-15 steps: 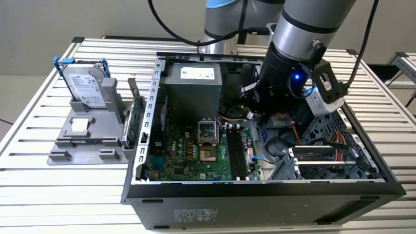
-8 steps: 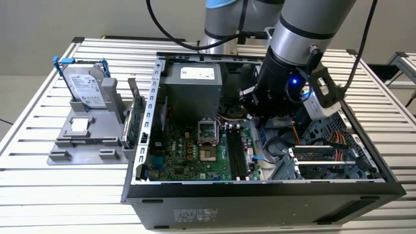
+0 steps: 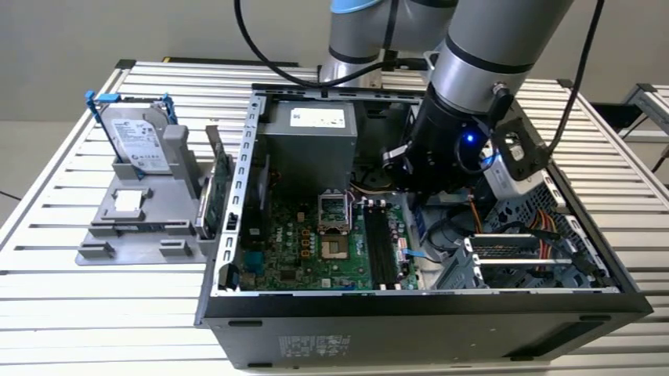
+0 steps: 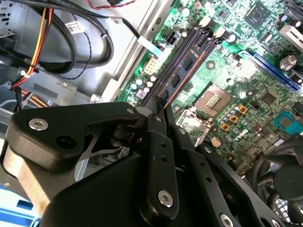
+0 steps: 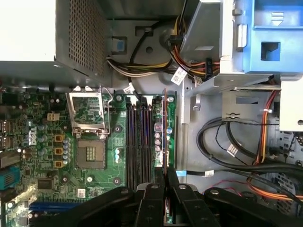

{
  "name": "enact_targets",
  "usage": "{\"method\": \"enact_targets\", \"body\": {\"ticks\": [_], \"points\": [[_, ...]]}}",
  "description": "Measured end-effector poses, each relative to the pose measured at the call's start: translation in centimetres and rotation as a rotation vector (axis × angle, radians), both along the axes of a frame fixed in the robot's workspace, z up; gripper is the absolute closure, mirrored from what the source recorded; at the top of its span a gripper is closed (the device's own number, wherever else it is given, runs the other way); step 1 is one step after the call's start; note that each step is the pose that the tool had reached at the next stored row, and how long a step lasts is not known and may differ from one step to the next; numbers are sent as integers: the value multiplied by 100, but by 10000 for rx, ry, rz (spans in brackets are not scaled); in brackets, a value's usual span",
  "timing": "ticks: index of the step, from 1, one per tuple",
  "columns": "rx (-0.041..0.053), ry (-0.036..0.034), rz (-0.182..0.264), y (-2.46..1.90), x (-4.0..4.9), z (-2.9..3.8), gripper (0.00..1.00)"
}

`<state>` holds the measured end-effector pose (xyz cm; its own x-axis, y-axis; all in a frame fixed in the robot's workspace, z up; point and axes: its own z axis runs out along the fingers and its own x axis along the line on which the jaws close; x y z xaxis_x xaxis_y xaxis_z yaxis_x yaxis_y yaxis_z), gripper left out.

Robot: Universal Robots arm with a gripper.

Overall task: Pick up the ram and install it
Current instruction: 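Insert the ram into the slot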

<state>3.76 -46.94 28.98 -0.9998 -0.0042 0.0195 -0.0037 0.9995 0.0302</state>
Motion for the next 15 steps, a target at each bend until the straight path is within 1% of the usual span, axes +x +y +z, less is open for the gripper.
{"method": "enact_targets", "body": {"ticks": [3,11,15], "points": [[-1,1,0,-4,-1,-27,100],[0,1,-1,-5,-3,-147,100],[0,2,0,-7,-5,-190,100]]}}
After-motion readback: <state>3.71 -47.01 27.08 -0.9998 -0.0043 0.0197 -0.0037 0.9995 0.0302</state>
